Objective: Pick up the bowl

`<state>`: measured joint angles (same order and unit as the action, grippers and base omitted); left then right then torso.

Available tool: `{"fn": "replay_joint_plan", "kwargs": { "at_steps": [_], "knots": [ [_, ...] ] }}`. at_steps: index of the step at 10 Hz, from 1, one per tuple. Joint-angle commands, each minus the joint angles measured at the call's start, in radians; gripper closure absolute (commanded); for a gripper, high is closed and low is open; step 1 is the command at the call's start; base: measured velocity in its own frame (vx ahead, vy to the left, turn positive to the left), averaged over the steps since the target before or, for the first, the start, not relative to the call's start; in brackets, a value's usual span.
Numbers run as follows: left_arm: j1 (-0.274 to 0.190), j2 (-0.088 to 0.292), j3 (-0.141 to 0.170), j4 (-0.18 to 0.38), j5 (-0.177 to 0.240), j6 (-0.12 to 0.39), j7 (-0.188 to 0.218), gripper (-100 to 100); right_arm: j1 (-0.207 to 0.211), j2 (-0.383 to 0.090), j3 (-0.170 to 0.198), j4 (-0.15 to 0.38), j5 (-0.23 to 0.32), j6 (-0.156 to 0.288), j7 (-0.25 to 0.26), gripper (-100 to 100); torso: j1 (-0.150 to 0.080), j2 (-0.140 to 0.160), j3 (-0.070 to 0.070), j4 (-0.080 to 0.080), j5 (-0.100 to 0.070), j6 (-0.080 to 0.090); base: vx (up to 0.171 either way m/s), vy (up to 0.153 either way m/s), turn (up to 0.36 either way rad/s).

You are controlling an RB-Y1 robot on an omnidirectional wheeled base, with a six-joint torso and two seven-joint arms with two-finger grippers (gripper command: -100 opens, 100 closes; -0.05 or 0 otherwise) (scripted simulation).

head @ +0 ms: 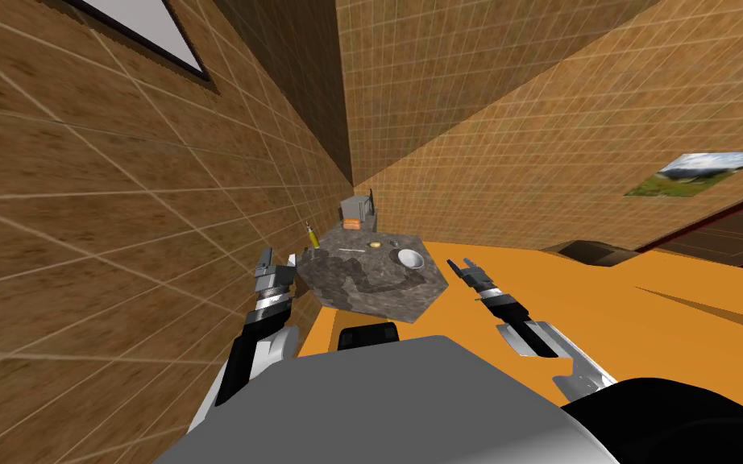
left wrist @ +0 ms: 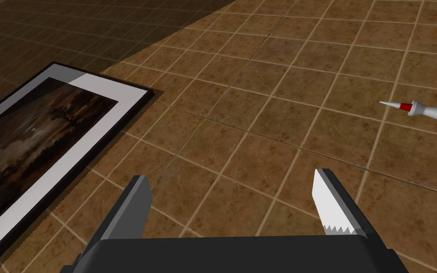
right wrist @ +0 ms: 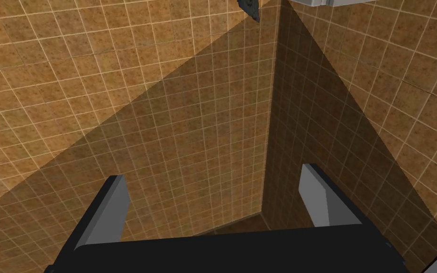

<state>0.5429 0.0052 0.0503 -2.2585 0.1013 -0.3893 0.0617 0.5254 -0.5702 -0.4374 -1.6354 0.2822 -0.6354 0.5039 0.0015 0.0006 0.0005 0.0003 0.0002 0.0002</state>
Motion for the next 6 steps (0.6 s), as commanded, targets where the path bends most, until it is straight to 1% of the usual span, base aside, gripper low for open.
{"fn": "replay_joint_plan", "kwargs": {
  "at_steps": [1,2,3,4,5,6],
  "knots": [
    [0.000,0.000,0.000,0.000,0.000,0.000,0.000,0,0.007,-0.046,-0.026,0.050,0.040,-0.014,0.039,-100,0.000,0.000,0.000,0.000,0.000,0.000,-0.011,0.049,0.096],
    [0.000,0.000,0.000,0.000,0.000,0.000,0.000,0,0.007,-0.046,-0.026,0.065,0.040,-0.014,0.039,-100,0.001,0.000,0.000,0.000,0.000,0.000,-0.013,0.036,0.049],
    [0.000,0.000,0.000,0.000,0.000,0.000,0.000,0,0.008,-0.086,-0.045,0.099,0.078,-0.027,0.074,-100,0.001,0.000,0.000,0.000,0.000,0.000,-0.017,0.048,0.106],
    [0.000,0.000,0.000,0.000,0.000,0.000,0.000,0,0.008,-0.086,-0.045,0.118,0.078,-0.027,0.074,-100,0.001,0.000,0.000,0.000,0.000,0.000,-0.010,0.036,0.061],
    [0.000,0.000,0.000,0.000,0.000,0.000,0.000,0,0.010,-0.125,-0.061,0.152,0.117,-0.040,0.110,-100,0.001,0.000,0.000,0.000,0.000,0.000,-0.010,0.051,0.131],
    [0.000,0.000,0.000,0.000,0.000,0.000,0.000,0,0.010,-0.125,-0.061,0.170,0.117,-0.040,0.110,-100,0.001,0.000,0.000,0.000,0.000,0.000,-0.010,0.046,0.047]
  ]
}}
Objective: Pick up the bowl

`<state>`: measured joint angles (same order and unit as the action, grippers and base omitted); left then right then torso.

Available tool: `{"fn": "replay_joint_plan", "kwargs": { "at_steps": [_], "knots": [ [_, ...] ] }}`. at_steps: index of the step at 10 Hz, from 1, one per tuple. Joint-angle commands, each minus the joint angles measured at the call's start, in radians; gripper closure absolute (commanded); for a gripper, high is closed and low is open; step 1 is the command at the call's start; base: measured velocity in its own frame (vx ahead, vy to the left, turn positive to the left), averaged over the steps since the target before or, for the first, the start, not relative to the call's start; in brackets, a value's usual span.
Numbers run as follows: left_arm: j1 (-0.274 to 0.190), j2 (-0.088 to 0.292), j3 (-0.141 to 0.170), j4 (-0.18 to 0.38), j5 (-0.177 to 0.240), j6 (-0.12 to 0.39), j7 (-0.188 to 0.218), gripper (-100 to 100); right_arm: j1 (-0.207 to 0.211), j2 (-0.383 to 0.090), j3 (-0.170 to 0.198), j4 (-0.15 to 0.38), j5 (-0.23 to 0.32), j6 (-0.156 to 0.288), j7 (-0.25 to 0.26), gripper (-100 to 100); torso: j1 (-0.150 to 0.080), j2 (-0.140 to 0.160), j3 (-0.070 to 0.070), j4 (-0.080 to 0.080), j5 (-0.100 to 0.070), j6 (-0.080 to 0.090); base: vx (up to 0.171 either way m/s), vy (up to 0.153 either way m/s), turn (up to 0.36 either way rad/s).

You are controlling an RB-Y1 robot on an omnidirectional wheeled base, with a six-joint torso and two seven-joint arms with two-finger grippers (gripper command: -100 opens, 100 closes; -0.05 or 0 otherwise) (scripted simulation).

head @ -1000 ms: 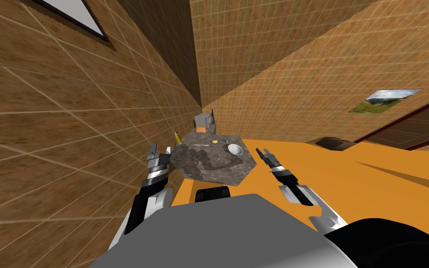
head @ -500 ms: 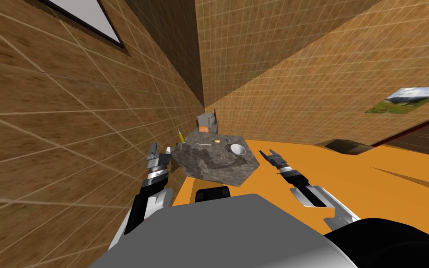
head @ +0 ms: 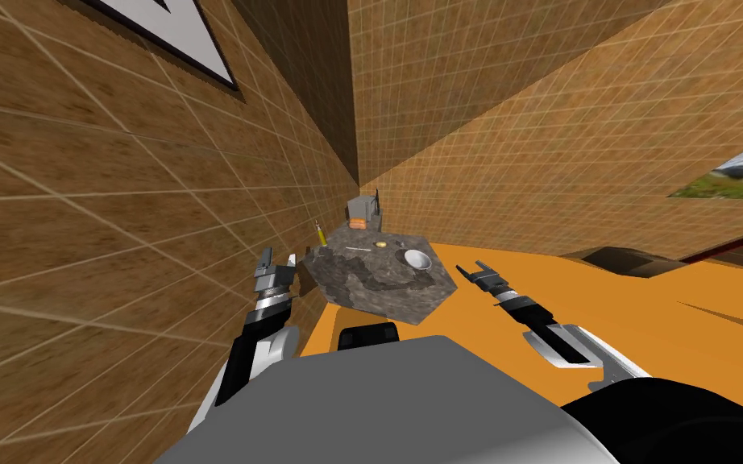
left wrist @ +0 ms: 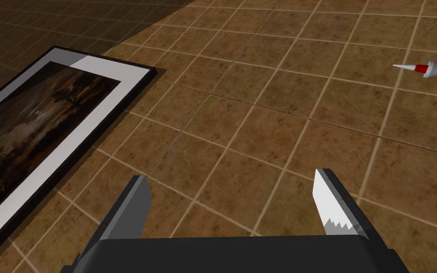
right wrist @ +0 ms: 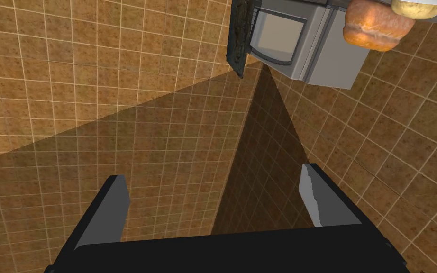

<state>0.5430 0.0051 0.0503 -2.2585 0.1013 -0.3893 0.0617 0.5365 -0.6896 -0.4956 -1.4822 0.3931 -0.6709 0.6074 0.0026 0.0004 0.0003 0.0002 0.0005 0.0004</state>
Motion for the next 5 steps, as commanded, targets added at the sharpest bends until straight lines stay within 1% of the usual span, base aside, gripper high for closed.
{"fn": "replay_joint_plan", "kwargs": {
  "at_steps": [1,2,3,4,5],
  "knots": [
    [0.000,0.000,0.000,0.000,0.000,0.000,0.000,0,0.001,-0.044,-0.015,0.050,0.045,-0.018,0.042,-100,0.000,0.000,0.000,0.000,0.000,0.000,-0.007,0.068,0.099],
    [0.000,0.000,0.000,0.000,0.000,0.000,0.000,0,0.001,-0.044,-0.015,0.069,0.045,-0.018,0.042,-100,0.001,0.000,0.000,0.000,0.000,-0.001,-0.003,0.052,0.054],
    [0.000,0.000,0.000,0.000,0.000,0.000,0.000,0,0.003,-0.082,-0.026,0.100,0.086,-0.033,0.077,-100,0.001,0.000,0.000,0.000,0.000,0.000,0.000,0.067,0.115],
    [0.000,0.000,0.000,0.000,0.000,0.000,0.000,0,0.003,-0.082,-0.026,0.121,0.086,-0.033,0.077,-100,0.001,-0.001,0.000,0.000,0.000,-0.001,0.001,0.051,0.058],
    [0.000,0.000,0.000,0.000,0.000,0.000,0.000,0,0.005,-0.120,-0.033,0.164,0.127,-0.048,0.111,-100,0.001,-0.001,0.000,0.000,0.000,0.000,0.000,0.059,0.112]
  ]
}}
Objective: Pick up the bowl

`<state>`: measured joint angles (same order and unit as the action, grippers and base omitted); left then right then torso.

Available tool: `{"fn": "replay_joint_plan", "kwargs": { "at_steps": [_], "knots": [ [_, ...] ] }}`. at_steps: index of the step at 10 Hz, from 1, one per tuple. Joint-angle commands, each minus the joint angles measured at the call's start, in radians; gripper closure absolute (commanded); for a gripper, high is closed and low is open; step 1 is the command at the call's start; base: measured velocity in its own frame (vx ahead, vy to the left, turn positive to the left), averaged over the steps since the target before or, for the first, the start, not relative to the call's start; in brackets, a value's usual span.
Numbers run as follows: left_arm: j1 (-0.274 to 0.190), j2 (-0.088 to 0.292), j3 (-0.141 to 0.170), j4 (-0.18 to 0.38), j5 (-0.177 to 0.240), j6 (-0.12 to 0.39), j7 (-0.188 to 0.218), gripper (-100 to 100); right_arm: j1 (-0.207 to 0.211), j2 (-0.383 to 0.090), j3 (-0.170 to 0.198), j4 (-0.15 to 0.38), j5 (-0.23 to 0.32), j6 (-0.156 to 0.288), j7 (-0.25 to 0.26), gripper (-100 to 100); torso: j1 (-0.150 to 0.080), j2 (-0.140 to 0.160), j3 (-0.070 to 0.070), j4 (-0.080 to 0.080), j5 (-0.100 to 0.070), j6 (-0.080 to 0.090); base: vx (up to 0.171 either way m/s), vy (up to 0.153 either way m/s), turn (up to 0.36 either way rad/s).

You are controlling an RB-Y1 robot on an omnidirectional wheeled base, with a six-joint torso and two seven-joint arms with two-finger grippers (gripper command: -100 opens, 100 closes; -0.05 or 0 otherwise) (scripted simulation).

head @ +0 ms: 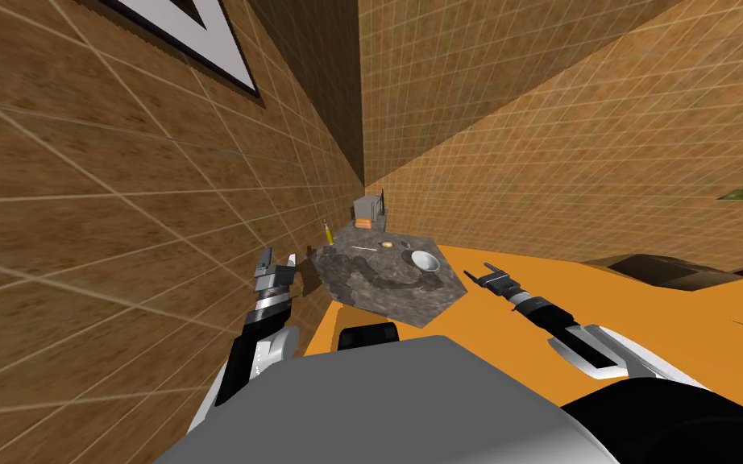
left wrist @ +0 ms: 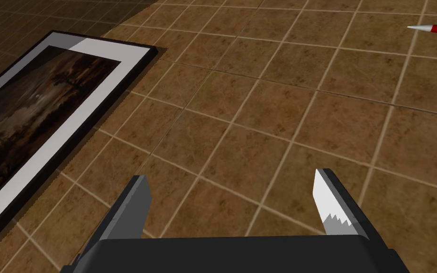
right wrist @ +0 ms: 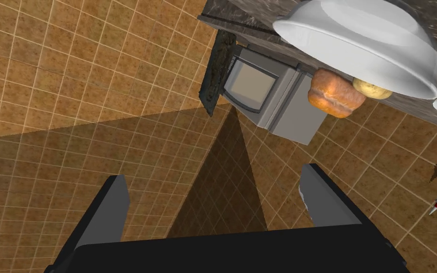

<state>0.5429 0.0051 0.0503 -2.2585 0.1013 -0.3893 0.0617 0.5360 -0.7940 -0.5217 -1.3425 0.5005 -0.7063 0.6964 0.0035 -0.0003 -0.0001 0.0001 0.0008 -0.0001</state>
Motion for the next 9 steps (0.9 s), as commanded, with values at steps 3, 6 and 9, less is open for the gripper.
{"fn": "replay_joint_plan", "kwargs": {
  "at_steps": [3,6,9],
  "knots": [
    [0.000,0.000,0.000,0.000,0.000,0.000,0.000,0,0.009,-0.084,-0.013,0.116,0.091,-0.045,0.089,-100,0.001,0.000,0.000,0.000,0.000,0.000,0.008,0.078,0.118],
    [0.000,0.000,0.000,0.000,0.000,0.000,0.000,0,0.012,-0.152,-0.011,0.215,0.171,-0.077,0.153,-100,0.002,-0.002,-0.001,0.000,0.001,0.000,0.035,0.098,0.117],
    [0.000,0.000,0.000,0.000,0.000,0.000,0.000,0,0.013,-0.188,-0.007,0.268,0.225,-0.093,0.183,-100,0.002,-0.003,-0.002,-0.001,0.001,0.000,0.045,0.076,0.085]
  ]
}}
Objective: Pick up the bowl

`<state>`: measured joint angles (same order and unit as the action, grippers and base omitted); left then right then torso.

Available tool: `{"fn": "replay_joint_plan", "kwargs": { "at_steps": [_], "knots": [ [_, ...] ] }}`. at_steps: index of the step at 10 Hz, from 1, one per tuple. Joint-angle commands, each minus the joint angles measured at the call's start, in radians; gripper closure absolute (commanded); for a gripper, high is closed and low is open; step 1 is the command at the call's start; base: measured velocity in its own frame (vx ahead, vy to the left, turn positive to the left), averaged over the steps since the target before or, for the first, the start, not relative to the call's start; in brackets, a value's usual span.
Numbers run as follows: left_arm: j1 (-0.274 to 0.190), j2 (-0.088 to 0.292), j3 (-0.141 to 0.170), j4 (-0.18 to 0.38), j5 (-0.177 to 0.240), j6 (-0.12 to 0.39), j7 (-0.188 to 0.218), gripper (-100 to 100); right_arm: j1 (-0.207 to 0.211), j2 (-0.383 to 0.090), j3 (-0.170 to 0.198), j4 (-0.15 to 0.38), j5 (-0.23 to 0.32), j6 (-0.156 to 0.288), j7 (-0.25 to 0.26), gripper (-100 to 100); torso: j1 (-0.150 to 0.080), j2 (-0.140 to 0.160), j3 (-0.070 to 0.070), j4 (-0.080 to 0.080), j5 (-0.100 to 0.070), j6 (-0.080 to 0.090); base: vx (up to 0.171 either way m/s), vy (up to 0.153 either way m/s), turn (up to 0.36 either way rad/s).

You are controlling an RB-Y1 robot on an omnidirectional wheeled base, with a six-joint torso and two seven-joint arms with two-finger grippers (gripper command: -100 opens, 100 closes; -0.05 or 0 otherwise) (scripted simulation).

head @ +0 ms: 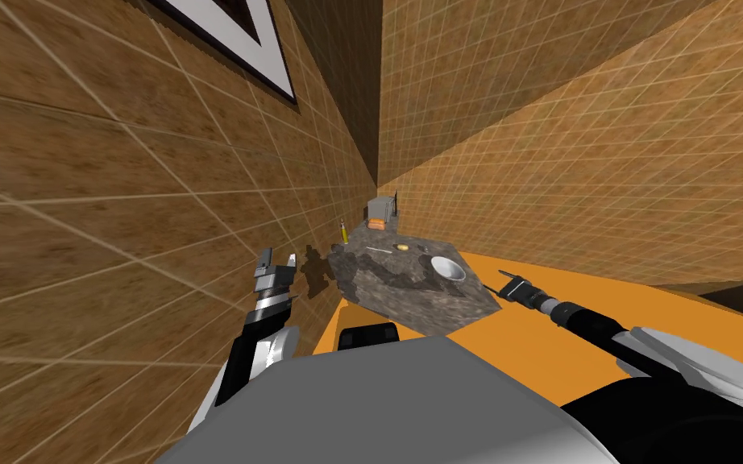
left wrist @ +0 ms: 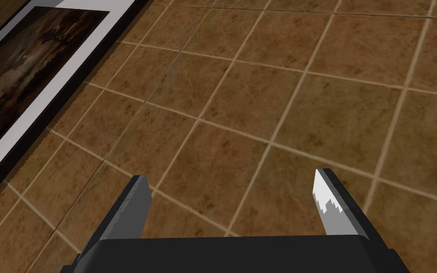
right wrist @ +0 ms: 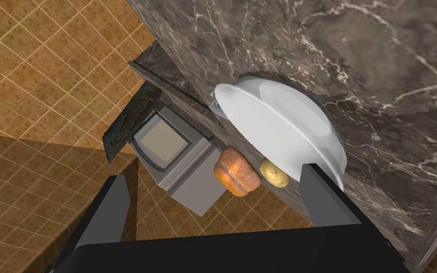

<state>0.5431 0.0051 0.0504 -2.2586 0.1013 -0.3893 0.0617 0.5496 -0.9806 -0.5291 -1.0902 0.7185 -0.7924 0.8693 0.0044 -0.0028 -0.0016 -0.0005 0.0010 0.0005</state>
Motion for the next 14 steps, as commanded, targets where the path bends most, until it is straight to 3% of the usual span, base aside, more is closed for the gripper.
{"fn": "replay_joint_plan", "kwargs": {
  "at_steps": [1,4,7,8,10,11,14],
  "knots": [
    [0.000,0.000,0.000,0.000,0.000,0.000,0.000,0,0.000,-0.033,0.005,0.050,0.046,-0.022,0.039,-100,0.000,0.000,0.000,0.000,0.000,0.000,0.039,0.083,0.123],
    [0.000,0.000,0.000,0.000,0.000,0.000,0.000,0,0.001,-0.062,0.012,0.099,0.083,-0.038,0.067,-100,0.001,0.001,0.000,0.000,0.000,0.000,0.034,0.070,0.069],
    [0.000,0.000,0.000,0.000,0.000,0.000,0.000,0,0.004,-0.138,0.041,0.210,0.185,-0.082,0.141,-100,0.001,-0.002,-0.001,0.000,0.000,-0.001,0.064,0.099,0.147],
    [0.000,0.000,0.000,0.000,0.000,0.000,0.000,0,0.004,-0.138,0.041,0.210,0.190,-0.082,0.141,-100,0.004,-0.002,-0.001,0.000,0.001,0.000,0.062,0.094,0.034],
    [0.000,0.000,0.000,0.000,0.000,0.000,0.000,0,0.008,-0.176,0.067,0.271,0.253,-0.109,0.182,-100,0.001,-0.001,0.000,0.000,0.000,0.000,0.066,0.085,0.124],
    [0.000,0.000,0.000,0.000,0.000,0.000,0.000,0,0.008,-0.176,0.067,0.271,0.253,-0.109,0.182,-100,0.002,-0.001,-0.001,0.000,0.000,0.000,0.048,0.073,0.034],
    [0.000,0.000,0.000,0.000,0.000,0.000,0.000,0,0.014,-0.209,0.110,0.338,0.330,-0.144,0.229,-100,0.000,-0.001,0.000,0.000,0.000,0.000,0.070,0.067,0.116]
  ]
}}
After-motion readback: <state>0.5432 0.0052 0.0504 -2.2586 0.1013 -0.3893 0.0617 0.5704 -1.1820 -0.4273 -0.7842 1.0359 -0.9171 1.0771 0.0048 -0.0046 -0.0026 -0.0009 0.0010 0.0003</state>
